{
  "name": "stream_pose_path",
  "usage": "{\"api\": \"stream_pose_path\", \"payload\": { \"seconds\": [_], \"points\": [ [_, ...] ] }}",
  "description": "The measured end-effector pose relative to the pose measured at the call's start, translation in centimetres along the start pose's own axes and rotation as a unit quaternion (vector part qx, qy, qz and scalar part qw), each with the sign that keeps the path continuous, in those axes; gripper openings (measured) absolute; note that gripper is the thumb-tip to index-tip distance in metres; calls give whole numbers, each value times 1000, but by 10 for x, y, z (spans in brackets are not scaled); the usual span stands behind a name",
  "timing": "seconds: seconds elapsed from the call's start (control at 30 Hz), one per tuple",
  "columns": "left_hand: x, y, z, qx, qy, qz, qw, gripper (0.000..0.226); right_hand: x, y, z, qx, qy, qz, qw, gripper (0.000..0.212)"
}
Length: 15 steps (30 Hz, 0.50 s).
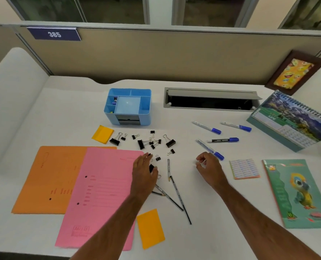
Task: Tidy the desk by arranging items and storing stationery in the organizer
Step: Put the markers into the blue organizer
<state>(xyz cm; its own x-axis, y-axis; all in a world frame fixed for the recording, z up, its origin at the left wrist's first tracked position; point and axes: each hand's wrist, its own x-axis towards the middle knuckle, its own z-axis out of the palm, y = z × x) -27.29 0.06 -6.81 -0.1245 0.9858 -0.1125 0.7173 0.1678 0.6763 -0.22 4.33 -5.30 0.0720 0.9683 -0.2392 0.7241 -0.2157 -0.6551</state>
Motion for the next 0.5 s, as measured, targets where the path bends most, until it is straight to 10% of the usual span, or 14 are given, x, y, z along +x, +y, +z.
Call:
{"api": "stream_pose_path", "payload": {
  "seconds": [0.5],
  "points": [
    [2, 88, 71, 66, -113, 136, 982, 60, 30, 63, -59, -203, 40, 13, 978, 29]
  ]
}}
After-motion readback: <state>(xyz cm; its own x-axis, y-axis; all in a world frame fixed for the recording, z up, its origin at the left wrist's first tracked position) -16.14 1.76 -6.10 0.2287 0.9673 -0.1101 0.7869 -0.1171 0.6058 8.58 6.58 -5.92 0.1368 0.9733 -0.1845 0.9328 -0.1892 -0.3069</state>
